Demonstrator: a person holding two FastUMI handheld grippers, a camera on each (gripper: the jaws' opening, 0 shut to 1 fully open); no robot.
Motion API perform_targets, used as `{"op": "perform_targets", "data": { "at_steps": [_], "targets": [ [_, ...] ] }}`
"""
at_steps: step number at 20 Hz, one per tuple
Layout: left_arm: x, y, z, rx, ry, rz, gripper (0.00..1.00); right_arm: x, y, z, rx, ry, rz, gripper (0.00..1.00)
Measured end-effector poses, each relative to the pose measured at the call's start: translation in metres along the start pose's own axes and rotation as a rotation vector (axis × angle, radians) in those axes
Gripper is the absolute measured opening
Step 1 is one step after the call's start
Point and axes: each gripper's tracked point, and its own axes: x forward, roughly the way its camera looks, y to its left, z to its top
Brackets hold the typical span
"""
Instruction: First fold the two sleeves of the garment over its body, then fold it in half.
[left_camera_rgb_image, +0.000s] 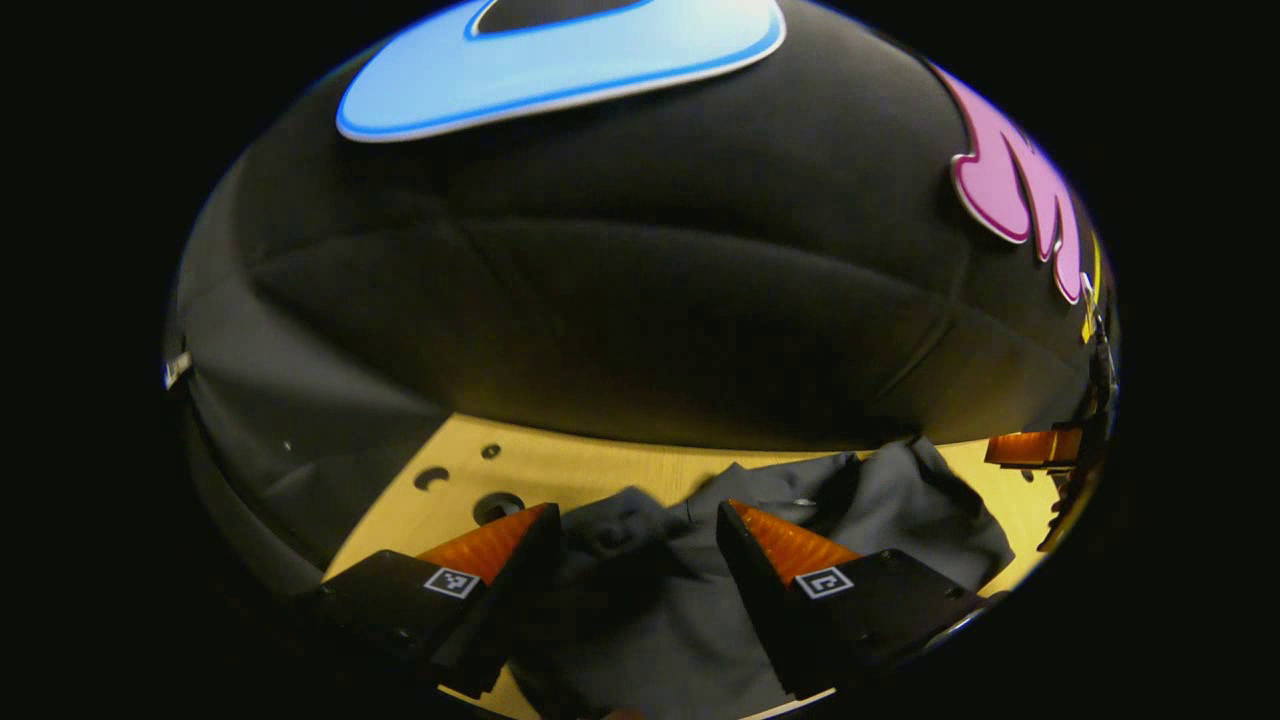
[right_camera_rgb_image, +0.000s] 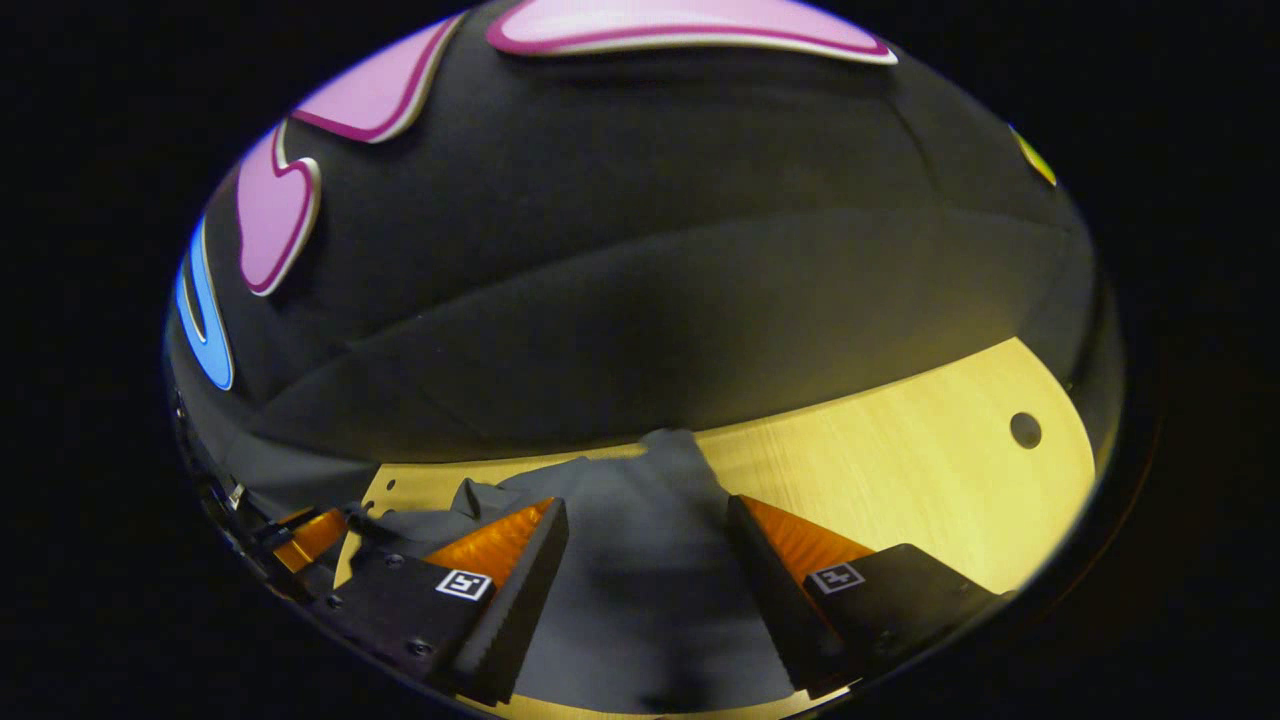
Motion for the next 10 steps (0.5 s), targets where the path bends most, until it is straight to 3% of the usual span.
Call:
{"op": "perform_targets", "data": {
  "at_steps": [8, 10],
  "targets": [
    [-0.118, -0.003, 0.075, 0.014, -0.191, -0.008, 0.98, -0.092, 0.013, 0.032, -0.153, -0.148, -0.065, 0.99],
    [-0.156, -0.002, 0.088, 0.038, -0.231, -0.003, 0.98, -0.123, 0.026, 0.040, -0.169, -0.188, -0.044, 0.99]
  ]
}}
